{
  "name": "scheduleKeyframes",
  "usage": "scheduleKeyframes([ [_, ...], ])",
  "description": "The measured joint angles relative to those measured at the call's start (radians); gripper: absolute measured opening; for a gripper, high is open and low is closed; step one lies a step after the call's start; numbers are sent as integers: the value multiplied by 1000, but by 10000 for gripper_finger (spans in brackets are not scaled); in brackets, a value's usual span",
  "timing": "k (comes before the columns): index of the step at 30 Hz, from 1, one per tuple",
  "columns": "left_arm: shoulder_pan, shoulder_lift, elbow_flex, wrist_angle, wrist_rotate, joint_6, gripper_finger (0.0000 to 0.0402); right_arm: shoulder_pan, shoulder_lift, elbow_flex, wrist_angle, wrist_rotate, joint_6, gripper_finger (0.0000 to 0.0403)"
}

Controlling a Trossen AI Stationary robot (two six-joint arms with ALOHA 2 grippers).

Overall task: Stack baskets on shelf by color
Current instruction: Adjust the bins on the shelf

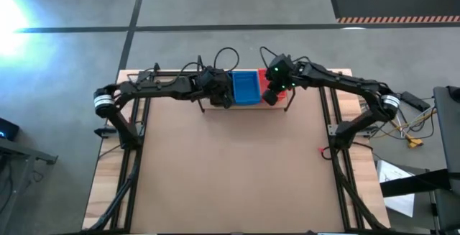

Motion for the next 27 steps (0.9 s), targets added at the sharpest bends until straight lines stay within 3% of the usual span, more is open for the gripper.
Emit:
scheduleKeyframes([
  [6, -28, 5, -13, -38, 80, 3, 0, -9, -70, -122, 29, 2, 24, 9],
  [12, -19, 49, -21, -54, 80, 24, 0, -16, -38, -186, 103, 5, 17, 9],
  [18, -4, 93, -21, -35, 70, 122, 0, -14, 22, -128, 108, 11, 31, 9],
  [27, -1, 86, -20, -33, -24, 186, 0, 8, 42, -56, 89, -20, 15, 9],
])
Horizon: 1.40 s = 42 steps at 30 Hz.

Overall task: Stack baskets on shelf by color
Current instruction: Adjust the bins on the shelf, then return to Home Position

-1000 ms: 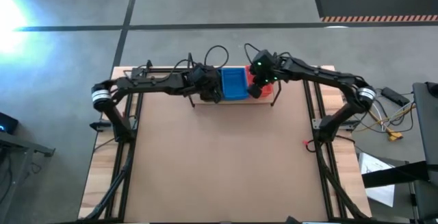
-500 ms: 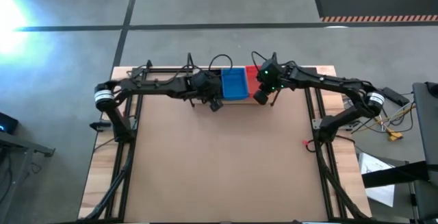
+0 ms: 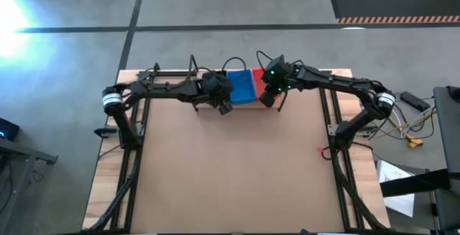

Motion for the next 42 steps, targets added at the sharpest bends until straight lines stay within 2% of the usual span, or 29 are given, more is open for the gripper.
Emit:
scheduleKeyframes([
  [6, -31, -63, 6, -1, -11, 1, 0, 16, -115, 8, 3, 11, 0, 9],
  [10, -75, -133, 6, -35, -61, -6, 0, 61, -244, -39, 2, 17, 10, 9],
  [15, -188, -239, 0, -156, -118, -95, 0, 184, -443, -197, 15, 20, 42, 9],
  [20, -357, -326, -52, -196, -187, -196, 0, 357, -671, -430, 180, 20, 154, 9],
  [25, -498, -433, -217, -23, -243, -294, 0, 506, -839, -642, 386, 19, 196, 9],
  [30, -577, -566, -447, 227, -243, -369, 0, 573, -928, -787, 555, 19, 194, 9],
  [35, -580, -742, -665, 404, -244, -401, 0, 576, -982, -908, 697, 6, 193, 9],
  [42, -557, -1082, -899, 421, -209, -389, 0, 576, -1026, -1016, 856, -116, 179, 9],
])
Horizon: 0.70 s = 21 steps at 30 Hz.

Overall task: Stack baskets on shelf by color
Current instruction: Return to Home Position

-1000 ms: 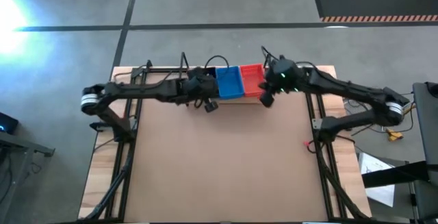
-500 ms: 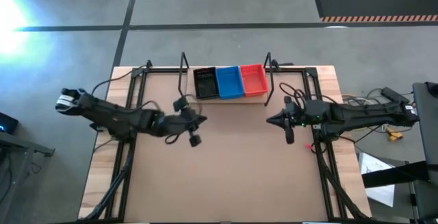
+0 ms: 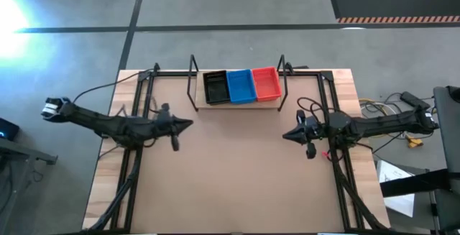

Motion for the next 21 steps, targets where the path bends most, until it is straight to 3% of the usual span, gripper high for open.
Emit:
scheduleKeyframes([
  [5, 4, -257, -172, -2, 38, 19, 0, 0, -25, -61, 80, -10, -9, 9],
  [12, 38, -640, -322, -49, 124, 105, 0, 0, -79, -116, 123, -157, -38, 9],
  [18, 145, -578, -313, -59, 233, 172, 0, -1, -118, -116, 97, -216, -111, 9],
  [21, 238, -581, -323, -79, 362, 152, 0, -1, -135, -117, 87, -217, -113, 9],
])
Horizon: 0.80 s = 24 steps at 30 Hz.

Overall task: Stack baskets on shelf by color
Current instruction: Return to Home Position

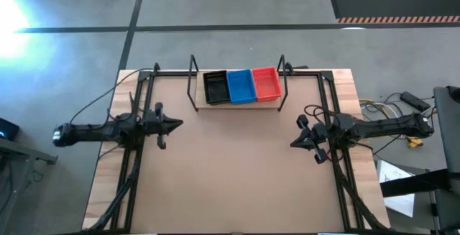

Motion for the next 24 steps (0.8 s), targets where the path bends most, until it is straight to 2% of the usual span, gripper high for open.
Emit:
scheduleKeyframes([
  [5, 147, 10, 0, -16, 259, 10, 0, 0, -2, 0, -8, 8, -8, 9],
  [7, 176, 10, 0, -5, 321, 30, 0, 0, -1, 0, -8, 17, -8, 9],
  [9, 181, 8, -1, 2, 328, 54, 0, 0, 0, 0, -8, 63, 2, 9],
  [19, 181, 5, -2, -2, 328, 99, 0, 0, 16, -1, -50, 447, 3, 9],
  [24, 181, 7, -3, -2, 327, 100, 0, -5, 15, -1, -135, 502, 27, 9],
])
